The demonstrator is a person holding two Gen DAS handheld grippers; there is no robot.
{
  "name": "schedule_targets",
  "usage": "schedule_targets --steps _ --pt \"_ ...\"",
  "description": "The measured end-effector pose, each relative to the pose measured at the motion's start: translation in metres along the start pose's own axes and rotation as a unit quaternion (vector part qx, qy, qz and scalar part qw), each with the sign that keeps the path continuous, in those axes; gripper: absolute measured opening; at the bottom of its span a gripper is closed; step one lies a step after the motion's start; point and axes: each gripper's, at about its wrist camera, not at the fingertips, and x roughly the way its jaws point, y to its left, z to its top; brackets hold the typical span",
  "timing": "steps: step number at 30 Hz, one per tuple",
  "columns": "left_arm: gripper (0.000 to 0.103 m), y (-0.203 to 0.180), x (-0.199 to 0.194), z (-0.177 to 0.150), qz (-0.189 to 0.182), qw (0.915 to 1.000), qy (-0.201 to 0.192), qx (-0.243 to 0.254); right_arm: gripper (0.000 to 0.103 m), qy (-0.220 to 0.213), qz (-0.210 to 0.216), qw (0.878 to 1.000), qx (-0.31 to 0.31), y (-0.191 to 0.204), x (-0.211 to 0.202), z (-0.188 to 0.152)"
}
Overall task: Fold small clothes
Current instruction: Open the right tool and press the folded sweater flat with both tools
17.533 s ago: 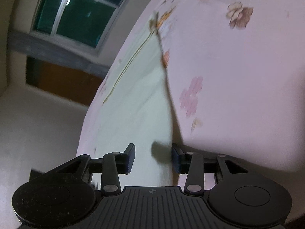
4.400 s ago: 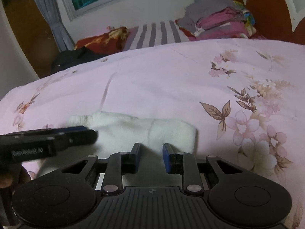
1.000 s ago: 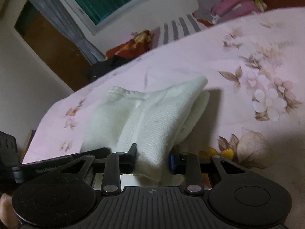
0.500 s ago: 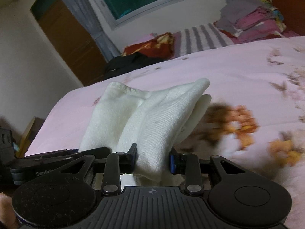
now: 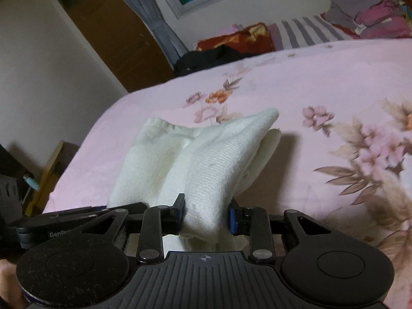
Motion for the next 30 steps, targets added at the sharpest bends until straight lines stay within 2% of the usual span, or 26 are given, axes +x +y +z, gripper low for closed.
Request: schedule_targets --steps 3,6,7,10,13,14,15,17,18,19,20,22,23,25,26,27,28,30 --pt "0.032 0.012 0.016 -0.005 -0.011 0.9998 0.010 -0.012 0.031 0.009 -0.016 1.000 0.000 0.002 0.016 -0.003" --pt "0.045 0.027 0.025 -0.009 -0.027 0.9991 0.011 -0.032 0.031 0.026 -0.033 0.999 0.012 -0.013 0.024 -0.012" --pt "0.055 0.031 0.027 -0.009 -0.028 0.9989 0.011 -0.036 0.031 0.032 -0.036 0.999 0.019 -0.020 0.029 -0.015" --pt "0.060 0.033 0.026 -0.013 -0.033 0.9991 0.007 -0.025 0.031 0.028 -0.020 0.998 0.046 -0.038 0.034 -0.021" --pt "0.066 0.035 0.022 -0.012 -0.025 0.9996 0.008 -0.014 0.032 0.028 -0.014 0.998 0.048 -0.039 0.034 -0.022" --pt "0.070 0.033 0.017 -0.010 -0.011 0.9999 0.004 -0.008 0.037 0.031 -0.013 0.998 0.048 -0.040 0.033 -0.021" --pt "0.070 0.028 0.008 -0.007 0.011 0.9999 -0.010 0.009 0.045 0.034 -0.016 0.998 0.046 -0.039 0.030 -0.019" --pt "0.063 0.020 -0.009 -0.001 0.050 0.9967 -0.046 0.046 0.055 0.022 -0.050 0.998 0.024 -0.032 0.013 -0.012" --pt "0.059 0.014 -0.016 0.005 0.063 0.9940 -0.060 0.066 0.055 -0.006 -0.064 0.998 0.007 -0.027 0.001 -0.007" --pt "0.045 0.010 -0.017 0.011 0.059 0.9928 -0.067 0.080 0.055 -0.035 -0.061 0.997 -0.007 -0.021 -0.011 -0.001" --pt "0.037 0.005 -0.016 0.019 0.049 0.9924 -0.071 0.088 0.055 -0.050 -0.051 0.997 -0.017 -0.016 -0.017 0.006" --pt "0.036 -0.003 -0.004 0.030 0.040 0.9924 -0.061 0.099 0.055 -0.056 -0.053 0.996 -0.052 0.001 -0.014 0.022" --pt "0.031 -0.007 0.004 0.033 0.042 0.9915 -0.058 0.109 0.054 -0.052 -0.064 0.994 -0.077 0.010 -0.005 0.027" --pt "0.029 -0.013 0.023 0.034 0.035 0.9914 -0.034 0.121 0.043 -0.027 -0.073 0.992 -0.096 0.015 0.018 0.030" --pt "0.029 -0.013 0.031 0.031 0.029 0.9918 -0.021 0.123 0.031 -0.002 -0.086 0.991 -0.104 0.013 0.033 0.030" --pt "0.029 -0.014 0.039 0.028 0.022 0.9920 -0.009 0.124 0.027 0.026 -0.116 0.986 -0.115 0.010 0.047 0.025" --pt "0.029 -0.011 0.043 0.025 0.011 0.9922 -0.006 0.124 0.027 0.048 -0.150 0.980 -0.126 0.003 0.062 0.020" --pt "0.029 -0.012 0.045 0.020 0.008 0.9916 -0.005 0.129 0.028 0.037 -0.159 0.980 -0.114 -0.007 0.066 0.019"
